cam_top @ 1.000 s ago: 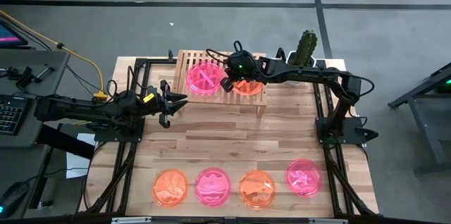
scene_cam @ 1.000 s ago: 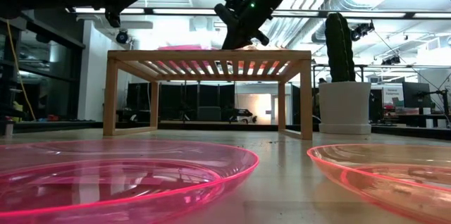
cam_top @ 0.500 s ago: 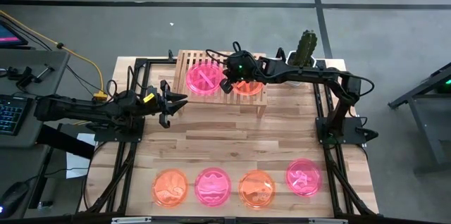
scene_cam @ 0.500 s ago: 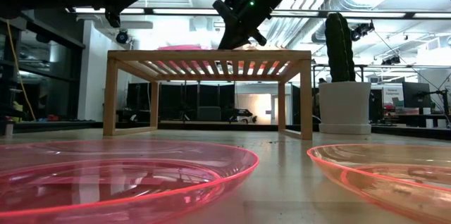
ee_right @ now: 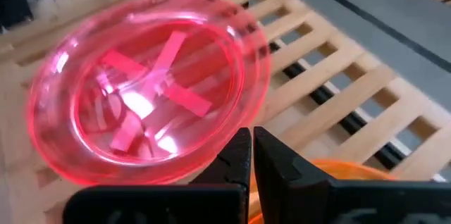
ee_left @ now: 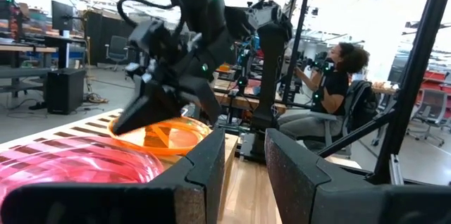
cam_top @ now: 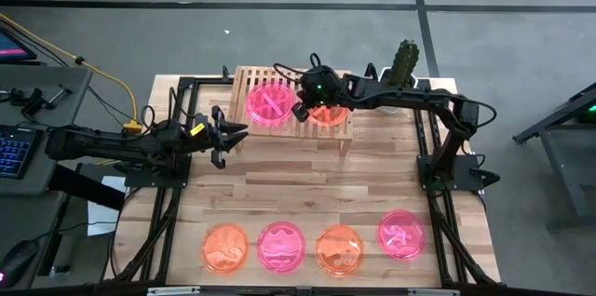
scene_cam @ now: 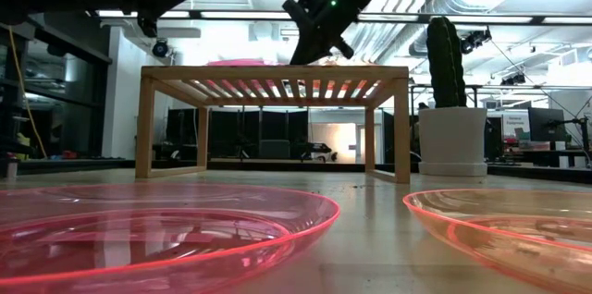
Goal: Place and stack plates onto a shelf
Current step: Stack the pink plate on top of the other pink plate on the shelf
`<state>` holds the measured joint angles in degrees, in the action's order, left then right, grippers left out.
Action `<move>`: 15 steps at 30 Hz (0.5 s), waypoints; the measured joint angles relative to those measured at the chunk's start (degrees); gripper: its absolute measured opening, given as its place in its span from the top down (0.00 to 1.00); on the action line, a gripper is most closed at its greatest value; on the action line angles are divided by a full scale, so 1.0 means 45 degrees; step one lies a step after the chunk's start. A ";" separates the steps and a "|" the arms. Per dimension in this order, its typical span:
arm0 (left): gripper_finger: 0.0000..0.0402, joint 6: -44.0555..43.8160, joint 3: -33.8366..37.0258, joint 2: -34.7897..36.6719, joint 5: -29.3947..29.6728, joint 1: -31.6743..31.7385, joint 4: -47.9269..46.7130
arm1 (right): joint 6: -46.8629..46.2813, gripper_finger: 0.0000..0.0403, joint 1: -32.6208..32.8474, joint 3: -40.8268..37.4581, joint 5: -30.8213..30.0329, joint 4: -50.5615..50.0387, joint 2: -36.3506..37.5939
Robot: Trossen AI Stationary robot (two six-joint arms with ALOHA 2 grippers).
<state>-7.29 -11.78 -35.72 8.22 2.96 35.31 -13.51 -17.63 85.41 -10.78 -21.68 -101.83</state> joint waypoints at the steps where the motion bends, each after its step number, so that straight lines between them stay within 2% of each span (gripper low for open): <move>1: 0.77 0.0004 -0.0002 -0.0002 0.0039 0.0000 0.0000 | -0.0004 1.00 0.0000 0.0000 0.0025 -0.0129 -0.0085; 15: 0.77 -0.0002 0.0000 -0.0002 0.0067 0.0000 0.0010 | -0.0124 1.00 0.0010 0.0000 0.0090 0.0380 -0.0275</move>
<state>-7.29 -11.78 -35.73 8.52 2.96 35.35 -14.06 -17.58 85.41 -10.37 -19.97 -103.07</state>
